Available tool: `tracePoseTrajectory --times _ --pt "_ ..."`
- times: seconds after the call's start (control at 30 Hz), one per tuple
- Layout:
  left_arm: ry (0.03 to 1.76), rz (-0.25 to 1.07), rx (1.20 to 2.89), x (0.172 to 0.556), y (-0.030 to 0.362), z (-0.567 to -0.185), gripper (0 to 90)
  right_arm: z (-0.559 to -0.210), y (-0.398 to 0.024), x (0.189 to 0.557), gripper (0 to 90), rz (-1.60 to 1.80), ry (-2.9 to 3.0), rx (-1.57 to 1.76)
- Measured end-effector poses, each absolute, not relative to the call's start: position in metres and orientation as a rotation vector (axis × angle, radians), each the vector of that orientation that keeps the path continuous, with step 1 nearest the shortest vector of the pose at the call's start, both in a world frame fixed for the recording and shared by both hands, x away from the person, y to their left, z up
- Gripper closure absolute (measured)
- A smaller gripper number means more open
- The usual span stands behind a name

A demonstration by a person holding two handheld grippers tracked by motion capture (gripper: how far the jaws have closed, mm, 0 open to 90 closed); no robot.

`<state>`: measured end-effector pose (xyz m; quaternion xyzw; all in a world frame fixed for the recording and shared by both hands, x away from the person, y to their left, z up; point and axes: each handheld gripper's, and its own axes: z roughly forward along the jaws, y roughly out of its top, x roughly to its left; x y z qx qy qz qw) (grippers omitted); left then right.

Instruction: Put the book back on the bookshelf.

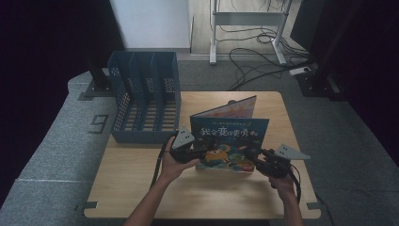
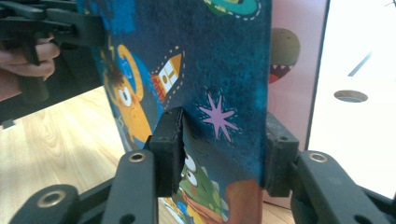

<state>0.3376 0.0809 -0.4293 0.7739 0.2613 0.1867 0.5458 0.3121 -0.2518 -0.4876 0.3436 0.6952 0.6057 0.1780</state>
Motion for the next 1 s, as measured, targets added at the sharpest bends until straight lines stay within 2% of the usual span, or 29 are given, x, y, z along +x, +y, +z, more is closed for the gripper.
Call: tracePoseTrajectory --times 0.43,0.63,1.0 --pt "0.580 0.418 1.828 0.331 0.076 -0.433 48.4 -0.493 -0.253 0.316 45.6 1.675 1.918 1.063" --pt "0.563 0.403 1.822 0.327 0.074 -0.433 53.2 -0.493 -0.254 0.317 44.1 1.666 1.900 1.096" --pt "0.553 0.390 1.828 0.326 0.075 -0.432 56.7 -0.494 -0.254 0.317 42.9 1.659 1.897 1.102"
